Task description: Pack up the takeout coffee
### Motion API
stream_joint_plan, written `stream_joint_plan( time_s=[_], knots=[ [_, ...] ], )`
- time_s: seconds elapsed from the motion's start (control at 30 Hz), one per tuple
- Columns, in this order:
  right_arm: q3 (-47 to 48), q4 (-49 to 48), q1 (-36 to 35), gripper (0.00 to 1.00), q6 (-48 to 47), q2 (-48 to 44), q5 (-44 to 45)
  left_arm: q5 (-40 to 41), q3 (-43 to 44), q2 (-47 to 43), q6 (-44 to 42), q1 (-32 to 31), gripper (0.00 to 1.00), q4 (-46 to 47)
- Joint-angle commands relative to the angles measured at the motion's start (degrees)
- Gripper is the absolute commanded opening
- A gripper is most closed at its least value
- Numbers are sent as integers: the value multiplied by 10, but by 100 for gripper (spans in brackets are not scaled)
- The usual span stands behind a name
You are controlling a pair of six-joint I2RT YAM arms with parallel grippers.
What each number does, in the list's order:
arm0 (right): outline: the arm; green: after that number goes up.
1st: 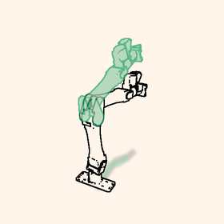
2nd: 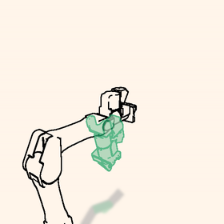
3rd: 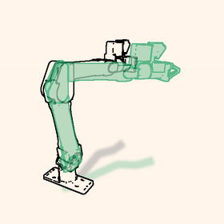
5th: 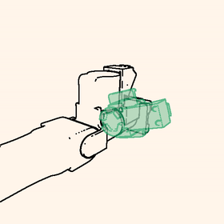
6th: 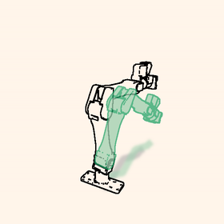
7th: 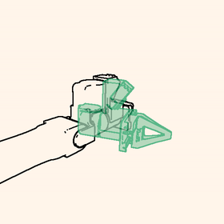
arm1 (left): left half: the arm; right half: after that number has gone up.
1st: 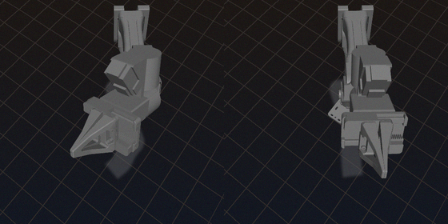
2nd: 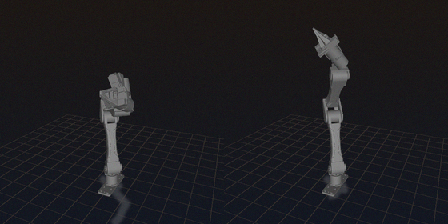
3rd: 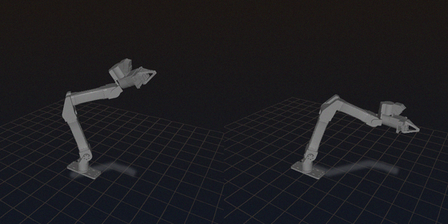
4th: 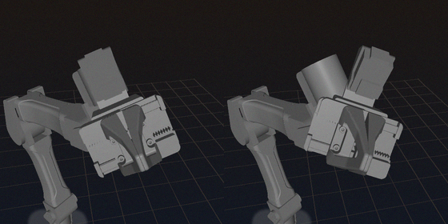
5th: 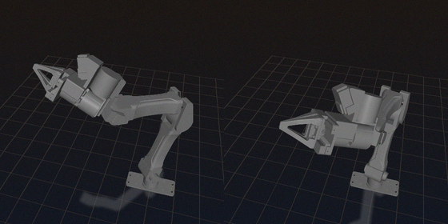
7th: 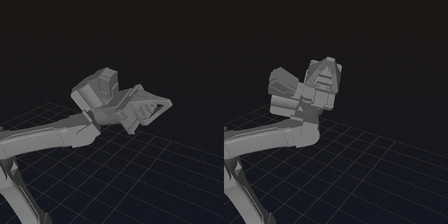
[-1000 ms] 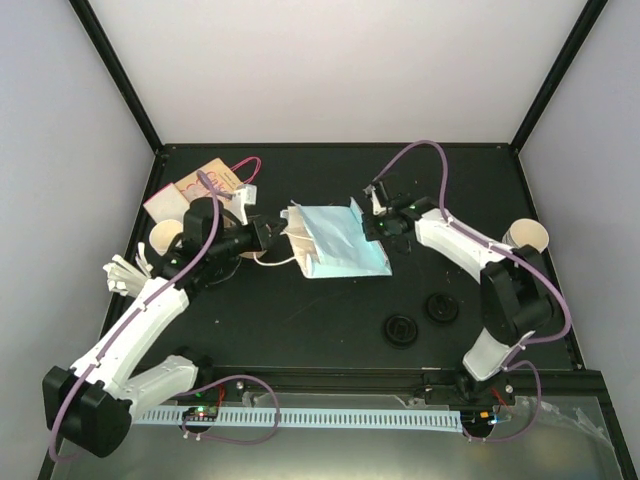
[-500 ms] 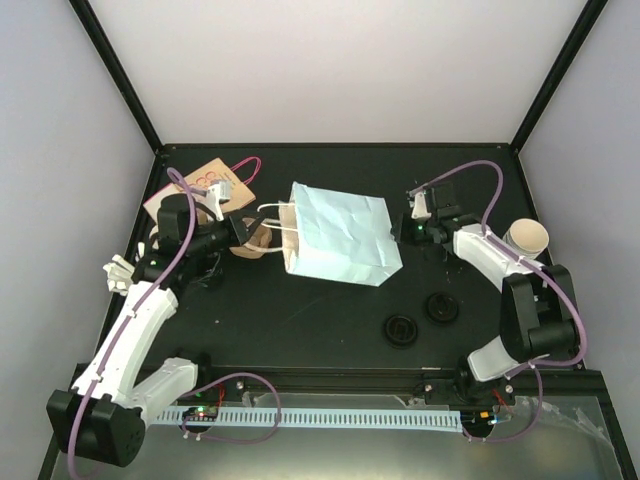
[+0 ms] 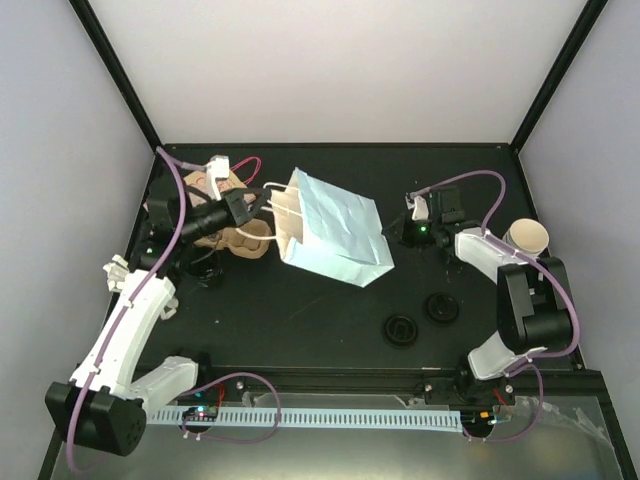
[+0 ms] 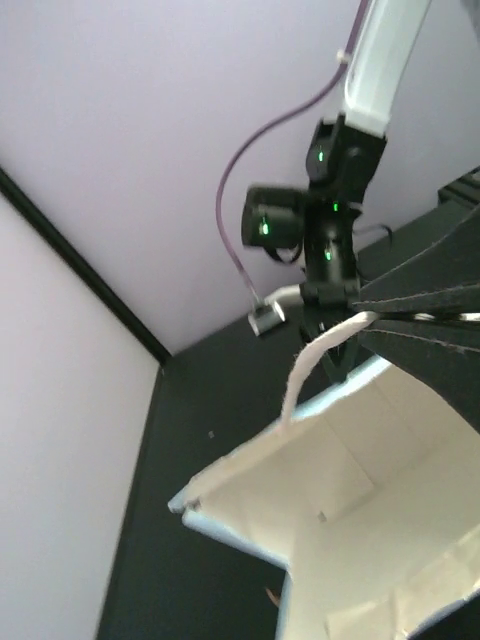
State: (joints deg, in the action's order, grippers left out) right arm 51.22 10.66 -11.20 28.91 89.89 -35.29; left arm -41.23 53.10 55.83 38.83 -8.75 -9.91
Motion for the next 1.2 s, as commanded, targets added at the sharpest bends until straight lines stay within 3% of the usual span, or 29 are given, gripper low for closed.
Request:
stream_joint_plan(
  time_s=[0.0,0.43,0.67,0.93,1.17],
  knots=[
    [-10,-23,7,1,4,26,-20,-26,97,28,20,-31,2,77],
    [-35,-10,-44,18,-30,26,37,18,289,171,-39,-143,2,-23],
    [-27,10,-72,25,-59,6,69,47,318,225,-49,-147,2,-66],
    [18,34,-142,26,-81,38,117,38,348,259,-51,-174,2,-74],
    [30,26,-161,26,-83,48,109,30,385,289,-57,-203,2,-86]
  ],
)
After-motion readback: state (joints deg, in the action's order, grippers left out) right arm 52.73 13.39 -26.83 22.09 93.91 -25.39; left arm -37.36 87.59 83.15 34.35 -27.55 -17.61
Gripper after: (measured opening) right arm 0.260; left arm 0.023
